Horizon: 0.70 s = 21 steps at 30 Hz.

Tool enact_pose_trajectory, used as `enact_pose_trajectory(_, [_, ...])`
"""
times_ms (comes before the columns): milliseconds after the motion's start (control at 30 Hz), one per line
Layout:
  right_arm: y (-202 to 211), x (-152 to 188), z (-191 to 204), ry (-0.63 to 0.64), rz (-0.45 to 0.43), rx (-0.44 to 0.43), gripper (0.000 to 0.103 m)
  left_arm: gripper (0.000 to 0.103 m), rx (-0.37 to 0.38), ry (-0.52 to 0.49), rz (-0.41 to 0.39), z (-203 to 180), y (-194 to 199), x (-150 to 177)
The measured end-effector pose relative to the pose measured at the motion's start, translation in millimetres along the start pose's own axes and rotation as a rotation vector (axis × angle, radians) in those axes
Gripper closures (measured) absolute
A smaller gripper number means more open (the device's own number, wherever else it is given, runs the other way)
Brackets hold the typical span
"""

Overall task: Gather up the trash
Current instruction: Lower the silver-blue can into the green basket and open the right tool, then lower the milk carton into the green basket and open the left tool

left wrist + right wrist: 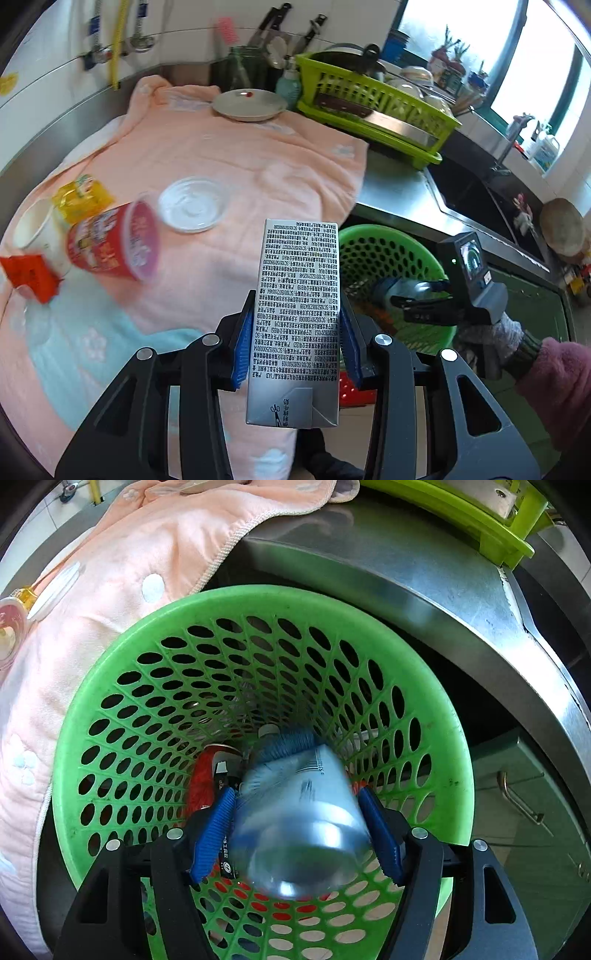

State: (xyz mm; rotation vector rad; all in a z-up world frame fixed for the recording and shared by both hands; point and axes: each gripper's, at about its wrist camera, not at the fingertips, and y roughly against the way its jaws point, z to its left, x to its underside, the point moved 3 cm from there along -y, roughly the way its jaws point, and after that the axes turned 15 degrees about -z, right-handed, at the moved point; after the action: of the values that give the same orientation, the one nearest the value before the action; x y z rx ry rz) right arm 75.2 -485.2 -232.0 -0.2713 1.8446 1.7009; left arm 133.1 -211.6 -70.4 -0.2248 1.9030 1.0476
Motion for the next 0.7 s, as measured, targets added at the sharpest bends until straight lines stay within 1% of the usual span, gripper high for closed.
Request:
enact_pose_trajectory(33, [0.7,-0.8,-1.9,0.002,-0.007,-0.001,0.035,0.063,0.012,-0.006,0.004,-8.9,-6.4,-1.0])
enact_pose_trajectory(67, [0.5,-3.8,-2.1,0.002,-0.015,-0.004,0.032,0.063,0.023,-0.012,0.007,-16.7,-12.2,-1.8])
enact_pose_trajectory(167, [13.5,-6.5,-7.8,0.004,-0.049,-0.006,0.032,0.063,0.051,-0.024,0.021,-37.2,-29.9,-3.0])
enact_pose_trajectory(233, [23.7,-8.7,-11.4,-0.006,-0.071,-0.029,0.032,0.063,0.066,-0.033,0.034,-51.1,-43.8,-2.6])
enact_pose_trajectory(400, [63.6,-7.7,-20.3,-0.018,-0.157,-0.041,0.03,0.063,0.086,-0.032,0.09,-79.1,-84.4,5.8])
enact_pose_trajectory(567, [97.9,-2.4,-27.7,-0.043,-0.215,-0.055,0.029,0.063,0.1,-0.033,0.146,-95.3,-118.0,21.2])
enact_pose_trajectory(700, [113.5,0.7,-33.1,-0.061,-0.249,-0.06,0.028,0.063,0.103,-0.04,0.181,-104.6,-135.2,29.1])
